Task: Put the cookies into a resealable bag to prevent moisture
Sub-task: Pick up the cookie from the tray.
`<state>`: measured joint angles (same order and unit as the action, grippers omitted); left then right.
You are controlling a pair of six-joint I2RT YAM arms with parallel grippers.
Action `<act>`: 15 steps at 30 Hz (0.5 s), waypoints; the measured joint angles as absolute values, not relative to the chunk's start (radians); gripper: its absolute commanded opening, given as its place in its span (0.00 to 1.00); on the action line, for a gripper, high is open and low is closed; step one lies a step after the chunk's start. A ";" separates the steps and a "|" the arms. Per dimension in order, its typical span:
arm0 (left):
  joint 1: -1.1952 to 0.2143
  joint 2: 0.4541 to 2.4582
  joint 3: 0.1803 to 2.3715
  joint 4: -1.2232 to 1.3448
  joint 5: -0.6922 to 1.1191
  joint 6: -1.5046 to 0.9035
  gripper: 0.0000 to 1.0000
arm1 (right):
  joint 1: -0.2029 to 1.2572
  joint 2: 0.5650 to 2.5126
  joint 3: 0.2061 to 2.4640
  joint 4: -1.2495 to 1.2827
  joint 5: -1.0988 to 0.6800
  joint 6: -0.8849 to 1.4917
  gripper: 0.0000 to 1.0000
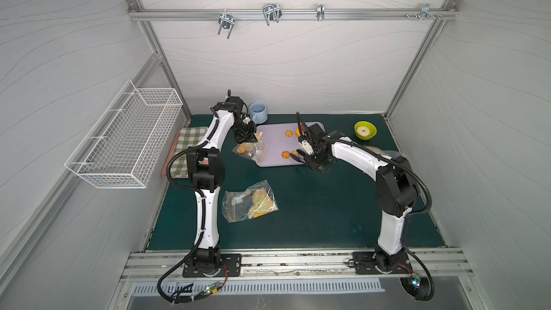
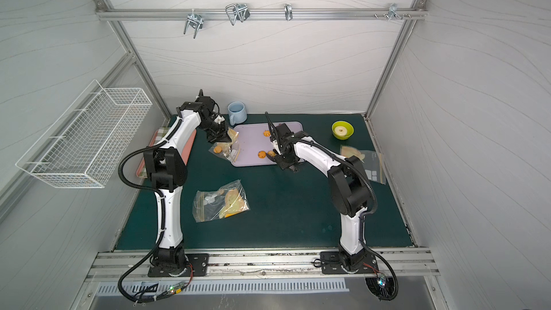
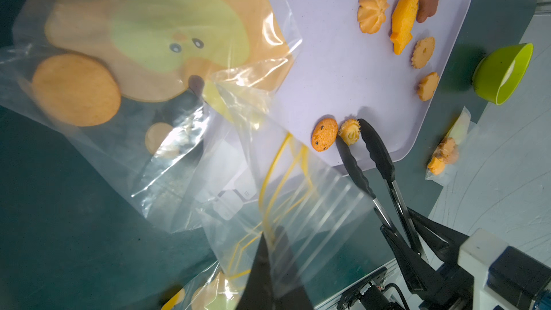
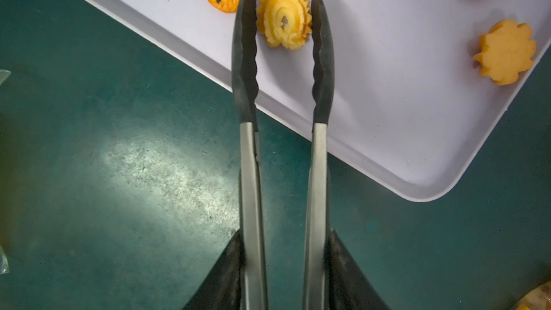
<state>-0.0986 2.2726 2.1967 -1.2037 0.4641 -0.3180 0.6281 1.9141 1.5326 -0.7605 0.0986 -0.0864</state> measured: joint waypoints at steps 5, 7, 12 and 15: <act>-0.099 2.273 2.197 -1.204 0.465 -0.318 0.00 | 0.627 1.902 1.516 -0.749 0.121 -0.079 0.41; -0.099 2.273 2.197 -1.203 0.468 -0.318 0.00 | 0.623 1.879 1.498 -0.739 0.131 -0.075 0.41; -0.099 2.273 2.197 -1.202 0.477 -0.326 0.00 | 0.616 1.775 1.450 -0.696 0.125 -0.067 0.40; -0.099 2.273 2.197 -1.201 0.483 -0.330 0.00 | 0.614 1.720 1.440 -0.664 0.092 -0.055 0.39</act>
